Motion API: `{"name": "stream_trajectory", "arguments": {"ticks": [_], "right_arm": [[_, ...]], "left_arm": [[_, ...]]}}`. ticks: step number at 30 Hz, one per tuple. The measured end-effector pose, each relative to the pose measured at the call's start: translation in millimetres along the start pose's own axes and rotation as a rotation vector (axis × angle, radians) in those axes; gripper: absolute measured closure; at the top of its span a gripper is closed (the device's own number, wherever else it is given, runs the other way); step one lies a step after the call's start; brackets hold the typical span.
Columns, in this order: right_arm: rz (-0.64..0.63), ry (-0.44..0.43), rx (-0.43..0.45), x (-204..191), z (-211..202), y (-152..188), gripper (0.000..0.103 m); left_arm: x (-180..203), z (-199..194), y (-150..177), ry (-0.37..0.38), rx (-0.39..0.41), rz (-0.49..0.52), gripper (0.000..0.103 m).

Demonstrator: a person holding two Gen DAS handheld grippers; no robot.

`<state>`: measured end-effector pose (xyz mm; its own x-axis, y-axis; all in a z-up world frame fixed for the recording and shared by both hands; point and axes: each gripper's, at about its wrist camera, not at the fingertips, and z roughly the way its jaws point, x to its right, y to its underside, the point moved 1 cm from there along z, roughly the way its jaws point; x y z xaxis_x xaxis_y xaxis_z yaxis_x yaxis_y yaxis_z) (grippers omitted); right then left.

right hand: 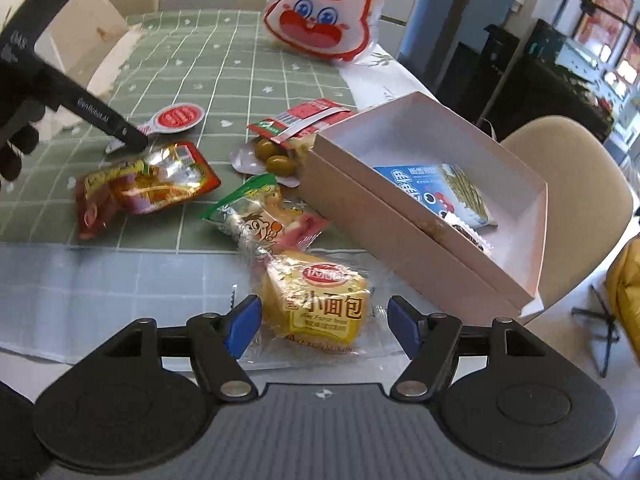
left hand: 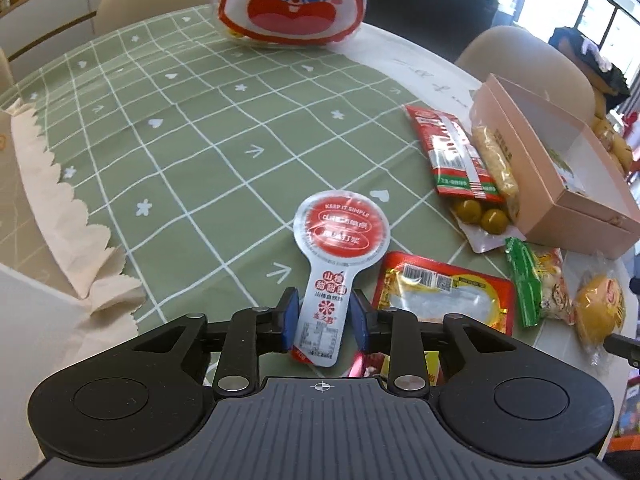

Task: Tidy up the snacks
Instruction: 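Carry the bread packet toward the pink box while the left holds the red round snack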

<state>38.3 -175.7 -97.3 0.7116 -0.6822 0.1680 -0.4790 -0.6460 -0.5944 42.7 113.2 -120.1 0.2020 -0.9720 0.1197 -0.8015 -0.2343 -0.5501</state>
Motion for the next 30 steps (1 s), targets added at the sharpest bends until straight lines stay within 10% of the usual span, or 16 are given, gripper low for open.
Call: {"name": "stream_trajectory", "arguments": {"ticks": [17, 23, 30], "right_arm": [[0.205, -0.079, -0.055, 7.0, -1.4, 11.2, 0.033], [0.097, 0.197, -0.083, 15.0, 2.6, 17.5, 0.033], [0.472, -0.077, -0.011, 43.1, -14.7, 6.7, 0.033]], "left_arm": [[7.7, 12.1, -8.9, 0.054, 0.03, 0.022, 0.075], [10.7, 2.3, 4.8, 0.118, 0.007, -0.022, 0.075], [22.0, -1.7, 14.6, 0.106, 0.018, -0.011, 0.075]]}}
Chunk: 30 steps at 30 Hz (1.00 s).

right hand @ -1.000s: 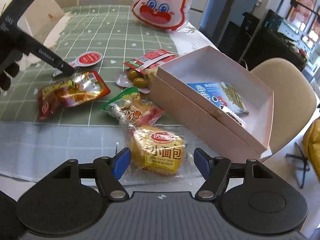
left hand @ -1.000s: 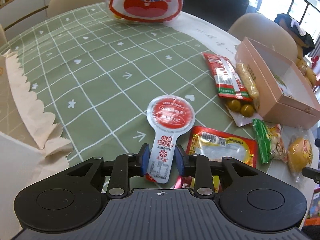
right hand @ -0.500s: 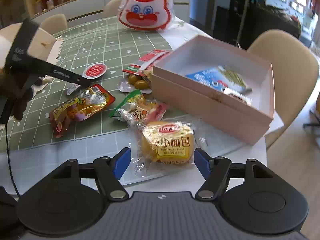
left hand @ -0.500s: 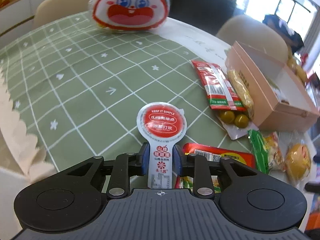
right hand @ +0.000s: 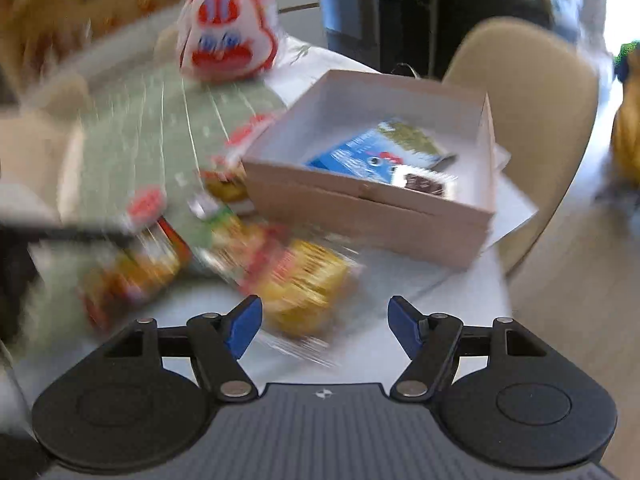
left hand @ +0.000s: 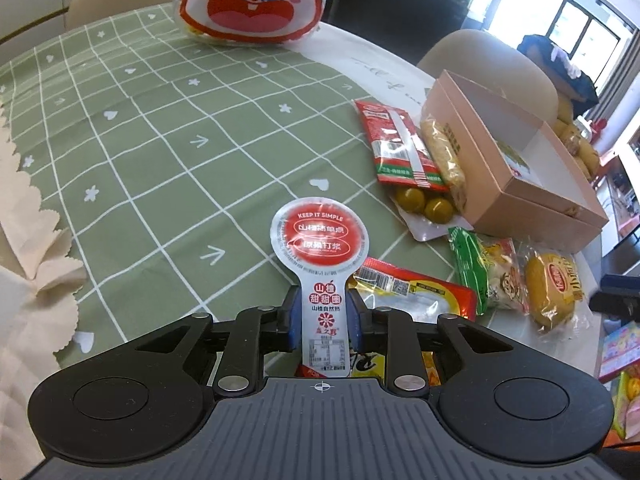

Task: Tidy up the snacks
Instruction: 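Carry the bread packet toward the pink box while the left holds the red round snack, then move the bread packet over the box with the right tool while the left carries the snack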

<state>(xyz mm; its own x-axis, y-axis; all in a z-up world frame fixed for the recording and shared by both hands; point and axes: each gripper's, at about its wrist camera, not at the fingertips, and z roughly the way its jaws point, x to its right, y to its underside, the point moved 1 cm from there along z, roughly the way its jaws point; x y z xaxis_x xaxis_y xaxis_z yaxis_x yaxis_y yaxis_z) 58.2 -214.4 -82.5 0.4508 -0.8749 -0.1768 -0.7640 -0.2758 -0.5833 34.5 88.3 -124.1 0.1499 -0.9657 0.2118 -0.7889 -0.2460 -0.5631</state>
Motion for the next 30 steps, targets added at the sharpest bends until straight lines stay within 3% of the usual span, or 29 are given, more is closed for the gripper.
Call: {"name": "stream_trajectory", "arguments": {"ticks": [4, 6, 8, 10, 15, 18, 21, 27, 30], "right_arm": [[0.174, 0.07, -0.05, -5.4, 31.3, -15.2, 0.033], [0.175, 0.114, -0.091, -6.8, 51.2, -19.4, 0.032], [0.164, 0.097, -0.112, -8.1, 63.5, -19.8, 0.032], [0.131, 0.094, -0.111, -12.4, 63.0, -17.2, 0.042], [0.024, 0.0, -0.116, -15.1, 36.9, -7.7, 0.046], [0.011, -0.045, -0.115, -11.2, 14.7, -1.4, 0.047], [0.017, -0.065, -0.064, -3.9, -13.9, 0.7, 0.047], [0.054, -0.029, 0.071, 11.6, -51.3, -1.8, 0.047], [0.068, -0.029, 0.074, 14.2, -49.8, 3.2, 0.047]], "left_arm": [[-0.9, -0.9, 1.7, 0.004, 0.002, -0.019, 0.075], [-1.7, -3.0, 4.4, 0.01, 0.004, -0.03, 0.076], [-2.3, -7.9, 8.2, 0.003, 0.013, -0.036, 0.076], [-0.7, -17.6, 13.4, -0.008, 0.037, -0.024, 0.076], [13.5, -49.0, 18.7, 0.034, 0.081, 0.033, 0.081], [28.4, -63.1, 14.9, 0.111, 0.081, 0.052, 0.089], [47.1, -73.3, 7.5, 0.188, 0.1, 0.081, 0.091], [74.0, -70.8, -1.5, 0.174, 0.102, 0.171, 0.091], [73.2, -70.9, 2.8, 0.147, 0.093, 0.178, 0.091]]}}
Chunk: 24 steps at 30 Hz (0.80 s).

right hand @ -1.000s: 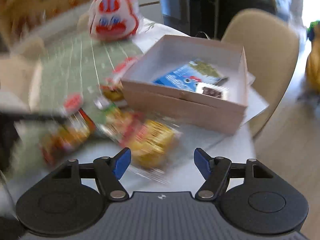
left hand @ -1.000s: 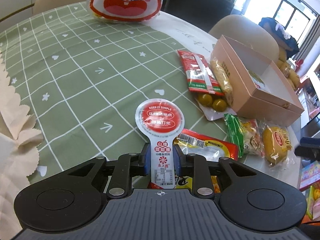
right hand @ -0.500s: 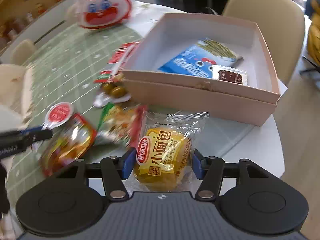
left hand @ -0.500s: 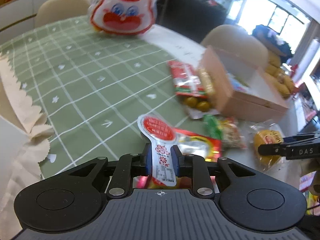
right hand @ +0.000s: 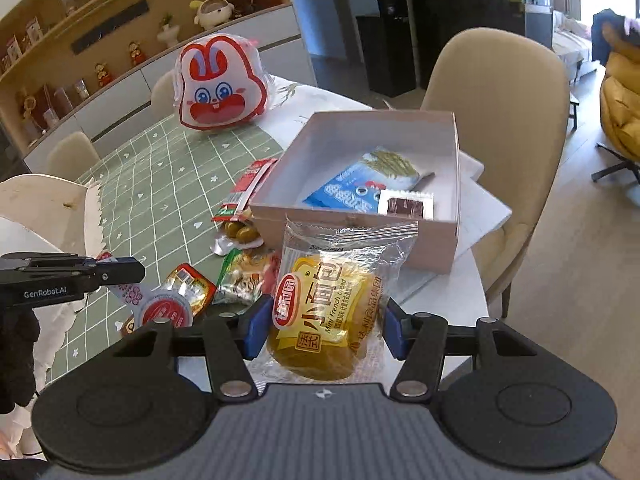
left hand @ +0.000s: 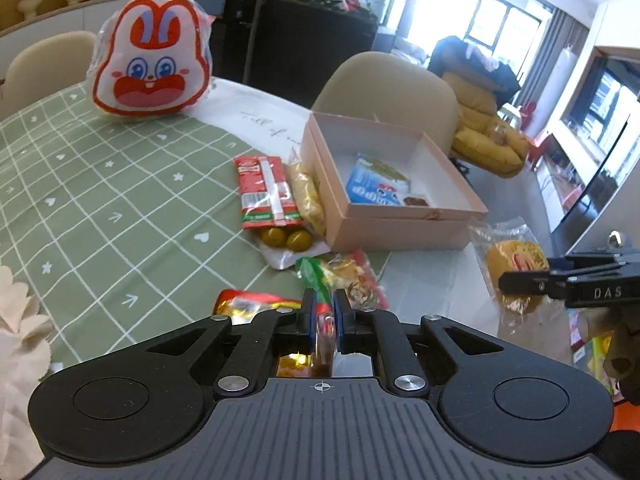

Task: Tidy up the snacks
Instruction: 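Move the bread packet over the box with the right tool while the left carries the snack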

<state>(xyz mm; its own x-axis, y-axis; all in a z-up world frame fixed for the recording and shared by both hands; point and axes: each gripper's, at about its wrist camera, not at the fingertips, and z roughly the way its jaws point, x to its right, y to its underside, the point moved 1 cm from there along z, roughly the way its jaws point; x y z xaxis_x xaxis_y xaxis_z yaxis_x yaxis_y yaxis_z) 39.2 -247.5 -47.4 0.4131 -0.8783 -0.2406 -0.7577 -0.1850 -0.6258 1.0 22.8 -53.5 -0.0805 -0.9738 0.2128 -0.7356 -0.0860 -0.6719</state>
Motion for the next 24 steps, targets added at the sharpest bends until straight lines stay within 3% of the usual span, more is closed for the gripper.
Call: {"name": "stream_trajectory", "arguments": {"ticks": [5, 9, 12, 16, 20, 24], "right_arm": [[0.008, -0.026, -0.071, -6.5, 24.7, 19.5, 0.047], [-0.07, -0.032, -0.099, -27.5, 42.6, 27.4, 0.047], [-0.094, -0.047, -0.111, -33.6, 49.0, 27.8, 0.047], [-0.08, -0.038, -0.133, -29.9, 55.8, 27.8, 0.047], [-0.071, -0.034, -0.147, -25.3, 58.2, 28.8, 0.047], [-0.097, -0.049, -0.138, -20.0, 47.2, 23.1, 0.047]], "left_arm": [[-9.2, -1.6, 9.4, -0.023, -0.027, -0.021, 0.09], [-9.5, -0.9, 16.5, -0.012, -0.034, -0.008, 0.09], [-2.4, 11.3, 24.3, 0.014, -0.1, 0.028, 0.089], [7.0, 14.9, 34.5, -0.009, -0.072, 0.083, 0.086], [6.9, 13.6, 34.2, 0.003, -0.078, 0.067, 0.087], [13.7, 8.4, 30.8, 0.062, -0.065, 0.074, 0.088]]}}
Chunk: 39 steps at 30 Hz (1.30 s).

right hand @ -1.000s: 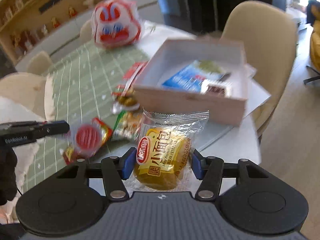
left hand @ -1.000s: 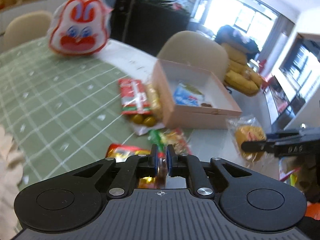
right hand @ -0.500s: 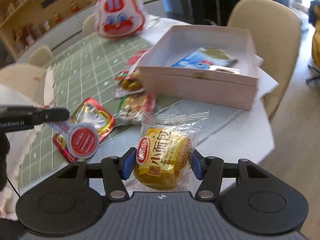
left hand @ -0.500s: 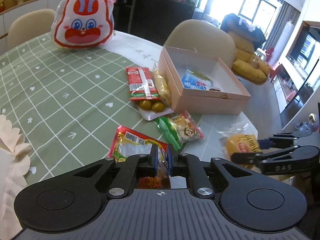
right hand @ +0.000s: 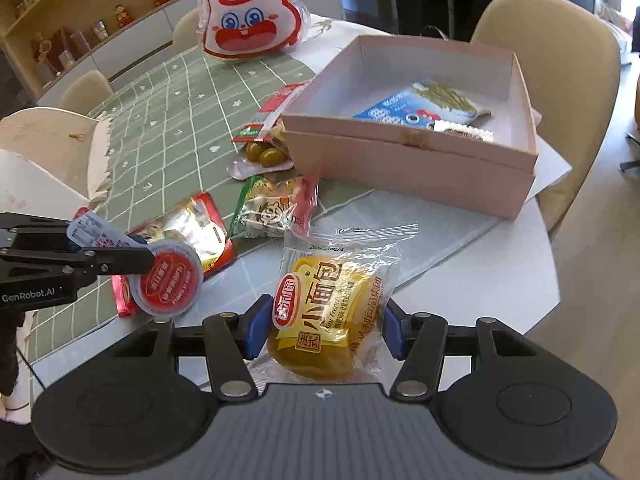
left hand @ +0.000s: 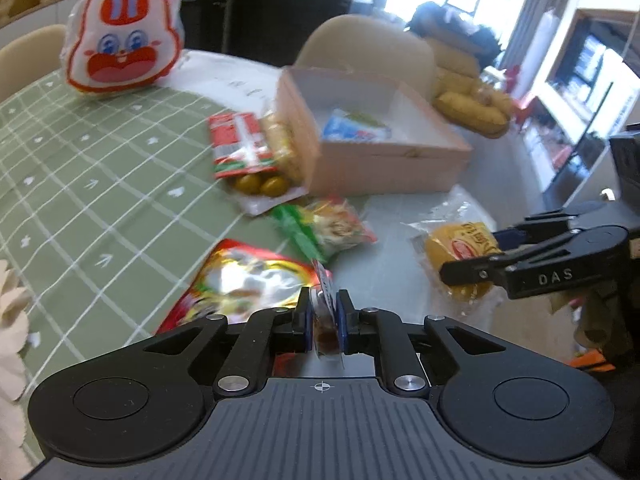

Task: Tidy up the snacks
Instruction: 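Move the bread packet over the box with the right tool while the left carries the snack, then open the right tool to drop the bread packet while the left drops the round snack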

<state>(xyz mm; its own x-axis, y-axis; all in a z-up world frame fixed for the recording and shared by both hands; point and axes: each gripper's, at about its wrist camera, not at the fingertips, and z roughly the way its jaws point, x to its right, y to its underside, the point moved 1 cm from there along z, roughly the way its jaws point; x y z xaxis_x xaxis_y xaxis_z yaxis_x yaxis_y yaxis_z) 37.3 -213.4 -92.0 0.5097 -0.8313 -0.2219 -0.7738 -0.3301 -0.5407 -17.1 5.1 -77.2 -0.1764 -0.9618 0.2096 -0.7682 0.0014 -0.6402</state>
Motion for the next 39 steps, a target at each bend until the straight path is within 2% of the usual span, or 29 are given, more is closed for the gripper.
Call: {"name": "stream_trajectory", "arguments": {"ticks": [3, 4, 6, 9, 11, 13, 15, 19, 21, 23, 24, 27, 31, 33, 36, 39], "right_arm": [[-0.015, -0.007, 0.033, 9.5, -20.4, -9.8, 0.047], [-0.024, -0.004, 0.057, 12.3, -29.6, -15.5, 0.047], [-0.049, 0.015, 0.134, 17.5, -52.3, -33.4, 0.047], [-0.078, 0.057, 0.277, 24.5, -87.5, -69.1, 0.047], [-0.08, 0.087, 0.35, 29.2, -102.8, -92.0, 0.047], [-0.083, 0.122, 0.399, 32.8, -108.6, -109.4, 0.047], [-0.066, 0.141, 0.41, 38.4, -106.2, -120.1, 0.047], [-0.017, 0.146, 0.361, 51.6, -83.7, -129.3, 0.047], [-0.002, 0.154, 0.318, 56.2, -66.4, -129.2, 0.047], [0.016, 0.155, 0.279, 60.0, -51.4, -125.5, 0.047], [0.024, 0.152, 0.261, 62.2, -44.1, -124.5, 0.047], [0.045, 0.145, 0.224, 67.7, -25.9, -126.7, 0.047], [0.102, 0.119, 0.194, 74.8, 8.4, -146.7, 0.047], [0.123, 0.123, 0.201, 76.2, 25.3, -159.8, 0.047], [0.157, 0.119, 0.21, 77.5, 50.9, -181.5, 0.046], [0.211, 0.093, 0.154, 85.1, 68.0, -191.9, 0.046]], "left_arm": [[7.2, -10.1, -23.6, 0.047, 0.087, -0.005, 0.088], [10.3, -15.4, -40.5, 0.051, 0.144, 0.002, 0.088], [15.5, -23.9, -77.1, 0.069, 0.248, 0.017, 0.088], [21.8, -24.2, -135.3, 0.129, 0.35, 0.015, 0.087], [22.7, -10.3, -166.1, 0.147, 0.369, -0.01, 0.087], [18.7, 22.6, -191.9, 0.152, 0.313, -0.069, 0.087], [12.3, 61.2, -201.6, 0.172, 0.24, -0.13, 0.087], [-4.4, 129.5, -194.0, 0.175, 0.095, -0.228, 0.088], [-11.4, 152.9, -185.4, 0.172, 0.022, -0.256, 0.088], [-19.7, 159.3, -177.5, 0.183, -0.009, -0.279, 0.087], [-24.2, 156.8, -175.8, 0.188, -0.004, -0.284, 0.086], [-34.0, 132.9, -174.9, 0.167, 0.085, -0.285, 0.086], [-44.7, 98.1, -179.2, 0.148, 0.204, -0.301, 0.086], [-48.5, 84.0, -180.4, 0.138, 0.236, -0.299, 0.086], [-51.4, 65.9, -169.4, 0.115, 0.235, -0.278, 0.086], [-56.2, 55.3, -144.2, 0.137, 0.209, -0.273, 0.086]]}}
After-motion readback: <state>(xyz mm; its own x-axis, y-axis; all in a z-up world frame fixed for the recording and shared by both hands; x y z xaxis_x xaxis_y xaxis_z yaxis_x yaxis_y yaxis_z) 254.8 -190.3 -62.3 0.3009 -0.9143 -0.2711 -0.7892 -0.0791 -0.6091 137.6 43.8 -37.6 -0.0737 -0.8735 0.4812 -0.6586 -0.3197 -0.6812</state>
